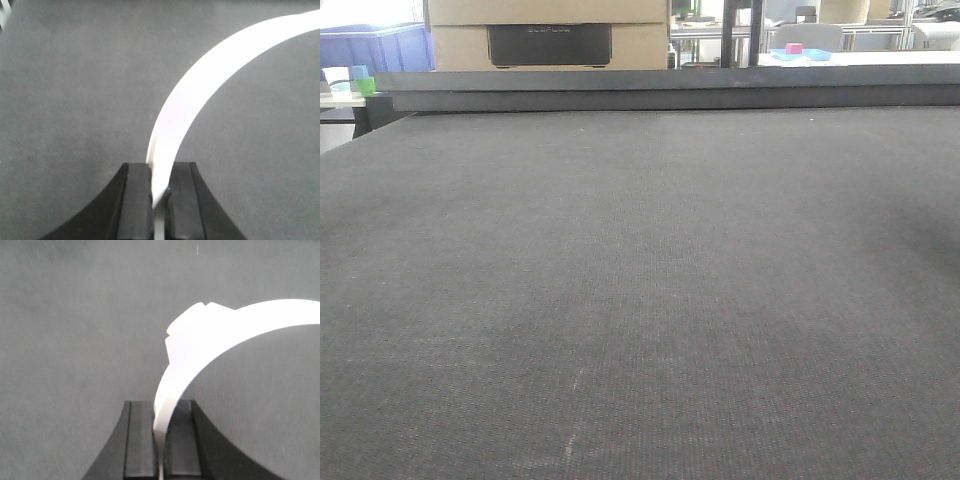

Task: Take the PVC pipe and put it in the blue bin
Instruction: 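Lift the white curved pipe off the table with both grippers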

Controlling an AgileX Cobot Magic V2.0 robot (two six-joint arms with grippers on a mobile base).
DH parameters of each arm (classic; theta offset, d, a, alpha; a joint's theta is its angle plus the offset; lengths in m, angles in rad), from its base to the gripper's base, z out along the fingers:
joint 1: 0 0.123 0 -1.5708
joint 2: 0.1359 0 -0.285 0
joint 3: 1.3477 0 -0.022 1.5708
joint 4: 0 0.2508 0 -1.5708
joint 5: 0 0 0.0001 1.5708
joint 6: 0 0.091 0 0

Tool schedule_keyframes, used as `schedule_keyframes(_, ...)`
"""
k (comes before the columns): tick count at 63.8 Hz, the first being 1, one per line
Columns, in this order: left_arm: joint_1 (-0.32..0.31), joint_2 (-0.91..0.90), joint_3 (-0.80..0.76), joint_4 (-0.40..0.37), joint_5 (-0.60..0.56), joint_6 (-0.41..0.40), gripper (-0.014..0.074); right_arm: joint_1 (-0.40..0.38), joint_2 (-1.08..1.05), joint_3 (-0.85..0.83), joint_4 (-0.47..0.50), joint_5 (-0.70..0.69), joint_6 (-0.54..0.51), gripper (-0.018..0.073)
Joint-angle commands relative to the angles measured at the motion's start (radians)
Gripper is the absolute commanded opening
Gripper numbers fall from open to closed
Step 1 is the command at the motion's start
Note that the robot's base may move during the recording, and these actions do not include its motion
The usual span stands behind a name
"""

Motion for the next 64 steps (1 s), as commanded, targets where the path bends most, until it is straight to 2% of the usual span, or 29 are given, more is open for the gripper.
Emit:
schedule_keyframes(1, 0.003, -0.030, 0.003, 0.024, -0.030, -0.001, -0.0092, -0.002, -0.086, 0.067, -0.010, -0.165, -0.011, -0.0168)
schedule_keyframes(10, 0.003, -0.083, 0.003, 0.026, -0.096, -0.001, -0.0092, -0.002, -0.189, 0.124, -0.010, -0.284, -0.011, -0.0168)
schedule_keyframes(17, 0.003, -0.148, 0.003, 0.026, -0.172, -0.001, -0.0092, -0.002, -0.236, 0.127, -0.010, -0.270, -0.011, -0.0168)
schedule_keyframes(27, 0.003, -0.227, 0.016, 0.026, -0.184, -0.001, -0.0092, -0.002, -0.284, 0.127, -0.010, -0.237, -0.011, -0.0168)
schedule_keyframes(36, 0.003, -0.327, 0.109, -0.006, -0.201, -0.001, -0.0092, -0.002, -0.326, 0.141, -0.010, -0.226, -0.011, -0.0168)
schedule_keyframes(50, 0.003, -0.484, 0.318, -0.004, -0.386, -0.001, -0.0092, -0.002, -0.370, 0.205, -0.011, -0.237, -0.011, -0.0168)
schedule_keyframes(64, 0.003, -0.514, 0.323, 0.042, -0.420, -0.001, -0.0092, -0.002, -0.372, 0.205, -0.011, -0.354, -0.011, -0.0168)
